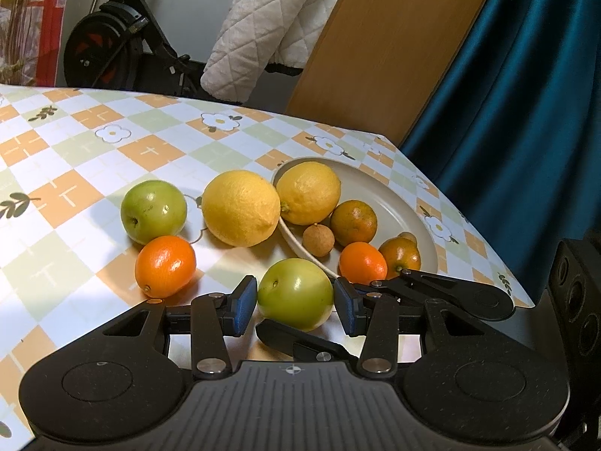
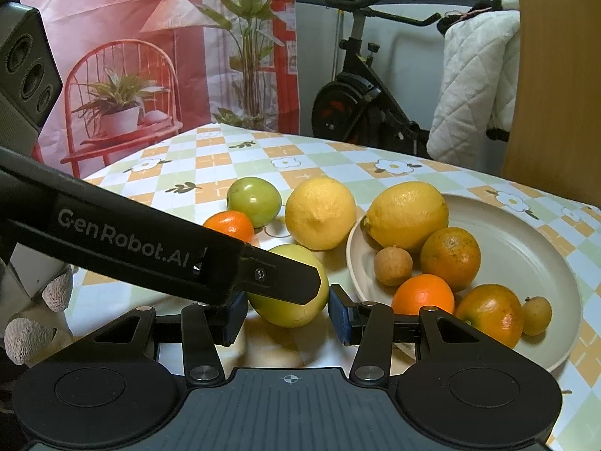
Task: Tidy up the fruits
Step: 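Carry the pale green fruit with the left tool onto the plate and open, then move the open left tool to the small orange tangerine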
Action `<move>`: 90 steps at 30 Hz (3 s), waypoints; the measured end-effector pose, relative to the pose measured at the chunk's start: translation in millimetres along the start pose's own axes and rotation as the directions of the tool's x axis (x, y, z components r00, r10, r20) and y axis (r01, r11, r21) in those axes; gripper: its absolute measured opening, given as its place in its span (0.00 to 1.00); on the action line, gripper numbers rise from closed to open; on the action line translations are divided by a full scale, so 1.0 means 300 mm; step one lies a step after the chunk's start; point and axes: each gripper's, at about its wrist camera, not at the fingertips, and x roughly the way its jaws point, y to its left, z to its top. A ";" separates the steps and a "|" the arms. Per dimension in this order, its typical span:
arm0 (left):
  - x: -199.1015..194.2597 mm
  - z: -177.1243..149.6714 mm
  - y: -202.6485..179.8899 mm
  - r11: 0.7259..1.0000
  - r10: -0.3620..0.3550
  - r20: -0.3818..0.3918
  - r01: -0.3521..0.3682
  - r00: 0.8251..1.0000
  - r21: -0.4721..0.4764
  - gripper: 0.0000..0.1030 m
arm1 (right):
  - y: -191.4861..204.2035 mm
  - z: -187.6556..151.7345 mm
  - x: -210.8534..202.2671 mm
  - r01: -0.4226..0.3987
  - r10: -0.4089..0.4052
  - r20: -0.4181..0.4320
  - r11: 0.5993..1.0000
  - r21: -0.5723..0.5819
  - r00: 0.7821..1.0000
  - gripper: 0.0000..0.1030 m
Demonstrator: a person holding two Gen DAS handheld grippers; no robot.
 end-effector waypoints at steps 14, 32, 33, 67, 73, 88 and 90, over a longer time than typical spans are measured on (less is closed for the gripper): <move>-0.012 0.078 -0.124 0.996 -0.006 0.030 0.003 1.000 0.090 0.46 | -0.069 0.048 -0.096 0.021 -0.026 0.083 0.998 0.058 0.996 0.42; 0.128 0.186 -0.283 0.980 -0.048 0.002 0.047 0.999 0.193 0.46 | -0.303 0.063 -0.150 0.106 -0.137 0.147 0.974 0.200 0.980 0.42; 0.148 0.192 -0.287 0.980 -0.051 -0.010 0.052 0.999 0.193 0.46 | -0.319 0.061 -0.143 0.111 -0.142 0.143 0.972 0.205 0.979 0.42; 0.334 0.205 -0.346 0.964 0.014 -0.109 0.016 0.994 0.264 0.46 | -0.475 -0.011 -0.015 0.200 -0.228 0.067 0.937 0.287 0.971 0.43; 0.337 0.201 -0.345 0.964 0.022 -0.113 0.008 0.993 0.265 0.46 | -0.478 -0.010 -0.017 0.206 -0.234 0.067 0.937 0.283 0.970 0.43; 0.206 0.195 -0.323 0.969 0.001 -0.052 0.012 0.999 0.248 0.47 | -0.433 -0.002 -0.100 0.216 -0.255 0.137 0.945 0.245 0.957 0.45; 0.176 0.197 -0.302 0.973 0.004 -0.037 0.005 0.999 0.229 0.47 | -0.421 0.000 -0.107 0.215 -0.252 0.140 0.948 0.234 0.958 0.45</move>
